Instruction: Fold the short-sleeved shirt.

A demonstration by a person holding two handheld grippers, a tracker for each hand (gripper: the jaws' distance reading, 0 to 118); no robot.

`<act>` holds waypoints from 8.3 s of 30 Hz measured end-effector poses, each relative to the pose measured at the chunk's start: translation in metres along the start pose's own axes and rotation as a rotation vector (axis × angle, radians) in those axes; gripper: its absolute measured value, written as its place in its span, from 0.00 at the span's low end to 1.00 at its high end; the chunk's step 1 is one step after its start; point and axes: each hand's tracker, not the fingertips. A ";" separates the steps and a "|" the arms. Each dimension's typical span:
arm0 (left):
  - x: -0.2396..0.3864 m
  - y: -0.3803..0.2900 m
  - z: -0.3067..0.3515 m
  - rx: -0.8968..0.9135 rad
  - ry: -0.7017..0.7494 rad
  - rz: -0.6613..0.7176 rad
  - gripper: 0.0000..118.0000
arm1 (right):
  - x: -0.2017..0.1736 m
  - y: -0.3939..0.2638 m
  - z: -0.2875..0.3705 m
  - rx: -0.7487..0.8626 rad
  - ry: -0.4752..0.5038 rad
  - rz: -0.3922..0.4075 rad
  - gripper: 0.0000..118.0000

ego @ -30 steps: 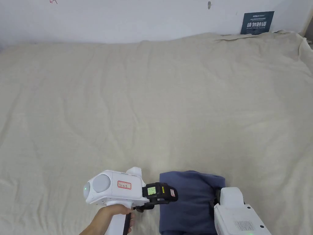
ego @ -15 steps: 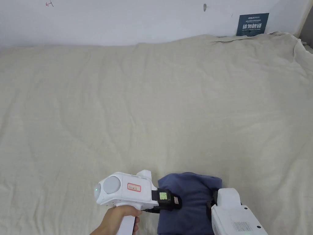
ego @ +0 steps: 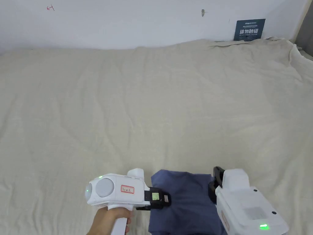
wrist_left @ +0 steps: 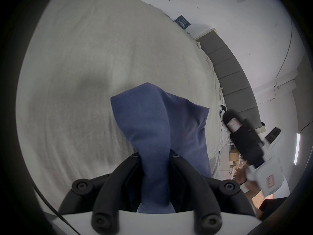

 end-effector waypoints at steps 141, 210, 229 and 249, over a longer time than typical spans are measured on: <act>0.113 -0.043 0.145 1.155 0.640 -0.551 0.00 | 0.030 0.126 0.095 0.372 -0.135 0.051 0.00; 0.108 -0.045 0.152 1.174 0.625 -0.545 1.00 | 0.031 0.126 0.104 0.402 -0.148 0.024 0.91; 0.108 -0.047 0.151 1.179 0.639 -0.539 1.00 | 0.031 0.126 0.106 0.407 -0.144 0.020 0.91; 0.105 -0.047 0.152 1.190 0.642 -0.522 1.00 | 0.030 0.126 0.104 0.409 -0.145 0.020 0.91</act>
